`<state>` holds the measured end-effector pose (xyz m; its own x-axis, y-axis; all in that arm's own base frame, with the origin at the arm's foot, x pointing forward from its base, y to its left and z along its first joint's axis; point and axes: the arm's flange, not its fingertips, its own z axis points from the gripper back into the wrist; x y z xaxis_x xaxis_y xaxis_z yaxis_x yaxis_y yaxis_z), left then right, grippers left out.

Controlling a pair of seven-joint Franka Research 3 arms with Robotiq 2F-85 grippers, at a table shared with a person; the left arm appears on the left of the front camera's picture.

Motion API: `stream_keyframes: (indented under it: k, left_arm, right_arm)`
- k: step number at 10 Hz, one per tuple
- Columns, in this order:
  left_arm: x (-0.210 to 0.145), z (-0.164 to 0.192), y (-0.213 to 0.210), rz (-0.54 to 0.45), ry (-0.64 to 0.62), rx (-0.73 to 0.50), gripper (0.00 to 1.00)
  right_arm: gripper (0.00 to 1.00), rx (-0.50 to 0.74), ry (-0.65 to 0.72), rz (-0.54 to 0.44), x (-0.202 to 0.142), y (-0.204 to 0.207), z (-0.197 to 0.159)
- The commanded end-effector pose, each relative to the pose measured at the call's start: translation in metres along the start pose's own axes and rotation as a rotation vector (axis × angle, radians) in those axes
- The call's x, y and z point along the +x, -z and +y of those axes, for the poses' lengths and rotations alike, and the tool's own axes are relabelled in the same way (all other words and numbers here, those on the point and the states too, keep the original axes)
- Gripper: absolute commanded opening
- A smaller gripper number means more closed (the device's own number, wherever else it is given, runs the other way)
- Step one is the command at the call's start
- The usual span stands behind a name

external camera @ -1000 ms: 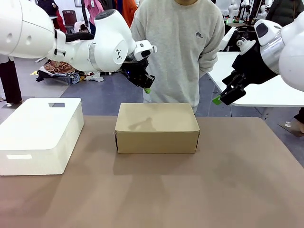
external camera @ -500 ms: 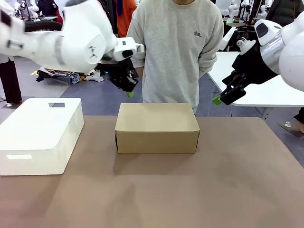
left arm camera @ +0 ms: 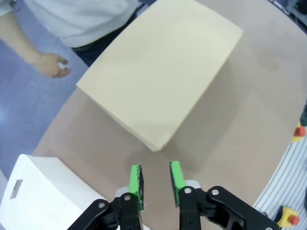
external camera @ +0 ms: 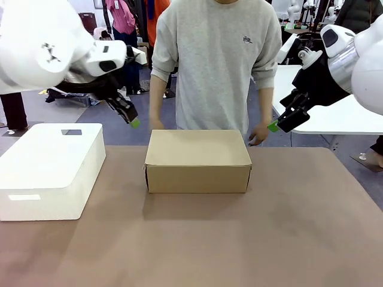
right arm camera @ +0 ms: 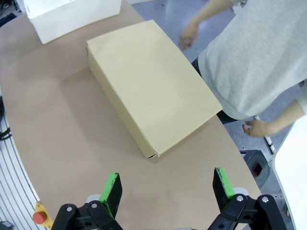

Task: Pack the shoes into the box.
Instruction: Press down on the lid of the Shoes Box.

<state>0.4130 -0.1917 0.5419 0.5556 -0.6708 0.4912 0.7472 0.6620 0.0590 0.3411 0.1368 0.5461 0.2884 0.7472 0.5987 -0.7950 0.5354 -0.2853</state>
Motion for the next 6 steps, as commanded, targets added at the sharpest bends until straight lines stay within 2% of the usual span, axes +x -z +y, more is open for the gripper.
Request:
stream_keyframes:
  k: [1,2,6]
  left_arm:
    - [-0.012,0.017,-0.011,-0.007,0.063,-0.041,0.88]
    - [-0.009,0.025,-0.015,-0.021,0.067,-0.036,1.00]
    - [-0.006,0.031,-0.032,-0.067,0.104,-0.012,1.00]
  right_arm:
    - [1.00,-0.006,0.016,0.005,0.001,0.000,0.002]
    - [1.00,-0.006,0.016,0.005,0.001,0.000,0.002]
    - [1.00,-0.006,0.016,0.005,0.001,0.000,0.002]
